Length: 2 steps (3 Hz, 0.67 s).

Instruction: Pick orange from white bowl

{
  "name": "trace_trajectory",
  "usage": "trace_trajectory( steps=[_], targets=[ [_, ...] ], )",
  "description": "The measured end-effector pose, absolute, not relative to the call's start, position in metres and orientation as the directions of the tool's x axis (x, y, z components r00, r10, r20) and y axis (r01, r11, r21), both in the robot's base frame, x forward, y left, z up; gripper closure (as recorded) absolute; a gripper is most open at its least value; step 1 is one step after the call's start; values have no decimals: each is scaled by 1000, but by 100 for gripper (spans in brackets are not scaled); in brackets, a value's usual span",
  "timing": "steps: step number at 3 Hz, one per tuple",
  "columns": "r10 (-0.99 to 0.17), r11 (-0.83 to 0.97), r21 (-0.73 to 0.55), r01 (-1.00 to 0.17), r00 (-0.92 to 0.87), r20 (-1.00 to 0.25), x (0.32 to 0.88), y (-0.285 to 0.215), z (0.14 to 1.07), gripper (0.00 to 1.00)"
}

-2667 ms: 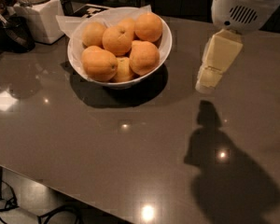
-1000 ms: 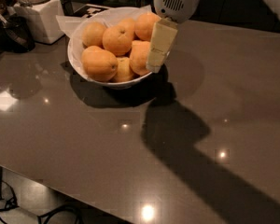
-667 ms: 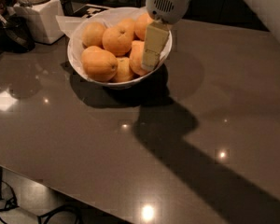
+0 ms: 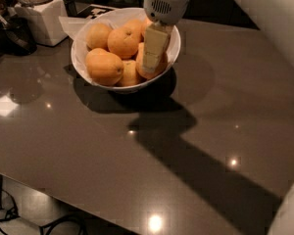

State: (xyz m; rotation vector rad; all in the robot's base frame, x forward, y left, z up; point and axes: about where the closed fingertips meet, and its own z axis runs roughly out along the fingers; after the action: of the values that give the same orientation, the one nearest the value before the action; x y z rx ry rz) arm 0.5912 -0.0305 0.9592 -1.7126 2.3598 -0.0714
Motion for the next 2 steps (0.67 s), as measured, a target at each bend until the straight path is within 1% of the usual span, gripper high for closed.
trace_trajectory(
  steps=[1,2],
  targets=[
    [-944,321,-160,-934,-300,-139,600,-27,952,24],
    [-943,325,-152,-933,-308,-128,607,-25,944,22]
  ],
)
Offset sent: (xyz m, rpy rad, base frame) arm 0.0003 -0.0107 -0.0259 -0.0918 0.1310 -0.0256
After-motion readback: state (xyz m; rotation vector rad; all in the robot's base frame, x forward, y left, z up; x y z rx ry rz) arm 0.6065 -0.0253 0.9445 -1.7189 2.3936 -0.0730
